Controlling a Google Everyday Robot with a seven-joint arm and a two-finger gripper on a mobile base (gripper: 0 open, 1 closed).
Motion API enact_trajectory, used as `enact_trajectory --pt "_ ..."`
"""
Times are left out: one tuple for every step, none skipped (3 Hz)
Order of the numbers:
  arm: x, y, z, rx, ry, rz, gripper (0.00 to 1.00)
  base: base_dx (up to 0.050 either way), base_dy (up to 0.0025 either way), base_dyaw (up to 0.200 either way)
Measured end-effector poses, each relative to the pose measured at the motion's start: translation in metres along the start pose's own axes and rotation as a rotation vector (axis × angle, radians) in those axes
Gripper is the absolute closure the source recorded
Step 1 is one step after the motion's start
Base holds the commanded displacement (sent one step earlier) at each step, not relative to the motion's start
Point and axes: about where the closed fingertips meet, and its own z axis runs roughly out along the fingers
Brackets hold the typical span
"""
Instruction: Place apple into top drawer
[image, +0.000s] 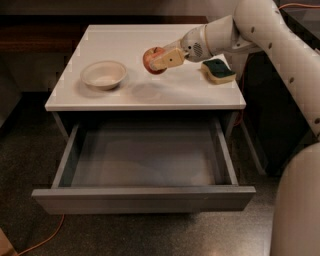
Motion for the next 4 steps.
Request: enact_trajectory --pt "0.008 0.033 -0.010 -0.033 -0.011 -0.013 1.00 0.000 0.00000 0.000" --pt "0.019 0.071 -0.016 -0.072 -0.012 -0.024 1.00 0.000 0.00000 0.000" --pt "0.033 0.104 -0.017 -0.114 -0.003 -0.032 1.00 0.000 0.00000 0.000" --pt "0.056 0.138 -0.015 -0.123 0.006 0.002 1.00 0.000 0.00000 0.000"
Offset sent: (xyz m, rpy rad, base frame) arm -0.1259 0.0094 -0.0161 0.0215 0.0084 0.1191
